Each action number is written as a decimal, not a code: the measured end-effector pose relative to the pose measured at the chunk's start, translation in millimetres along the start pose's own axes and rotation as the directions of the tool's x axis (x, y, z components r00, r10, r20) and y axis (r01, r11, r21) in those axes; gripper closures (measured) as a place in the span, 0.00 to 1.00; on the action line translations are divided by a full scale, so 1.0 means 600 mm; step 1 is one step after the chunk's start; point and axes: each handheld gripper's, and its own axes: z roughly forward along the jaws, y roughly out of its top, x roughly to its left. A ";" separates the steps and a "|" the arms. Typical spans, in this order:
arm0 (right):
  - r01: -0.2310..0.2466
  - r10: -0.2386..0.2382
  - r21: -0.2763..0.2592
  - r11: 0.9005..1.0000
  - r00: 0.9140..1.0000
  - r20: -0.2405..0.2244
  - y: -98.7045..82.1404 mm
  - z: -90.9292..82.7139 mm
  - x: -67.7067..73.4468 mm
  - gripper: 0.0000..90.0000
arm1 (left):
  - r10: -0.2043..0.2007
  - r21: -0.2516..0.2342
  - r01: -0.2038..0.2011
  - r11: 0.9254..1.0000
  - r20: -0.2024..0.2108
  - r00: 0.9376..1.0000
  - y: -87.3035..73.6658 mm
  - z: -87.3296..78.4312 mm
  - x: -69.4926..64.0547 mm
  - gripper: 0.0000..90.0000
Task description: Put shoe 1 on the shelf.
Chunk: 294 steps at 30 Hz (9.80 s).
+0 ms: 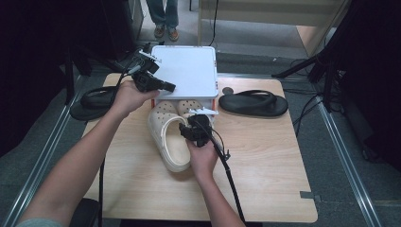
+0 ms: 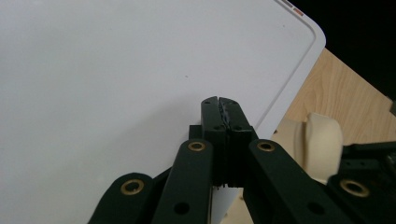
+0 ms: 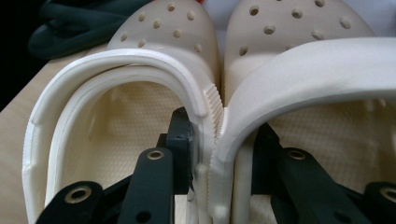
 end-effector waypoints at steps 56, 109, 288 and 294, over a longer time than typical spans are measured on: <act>0.024 -0.025 -0.028 0.999 0.999 -0.024 -0.015 -0.024 -0.021 0.60 | -0.010 -0.010 0.010 1.000 0.000 1.000 -0.004 -0.002 0.006 1.00; 0.105 -0.097 0.048 0.993 0.984 -0.148 -0.165 -0.024 0.007 1.00 | 0.004 -0.018 -0.005 1.000 -0.022 1.000 -0.004 -0.001 0.003 1.00; 0.153 -0.147 0.054 0.987 0.984 -0.104 -0.125 -0.061 -0.086 1.00 | -0.018 -0.021 0.017 1.000 -0.046 0.999 -0.003 0.001 -0.003 1.00; 0.141 -0.134 0.057 0.988 0.984 -0.114 -0.100 -0.044 -0.087 1.00 | -0.016 -0.020 0.015 1.000 -0.044 0.999 -0.003 0.001 -0.003 1.00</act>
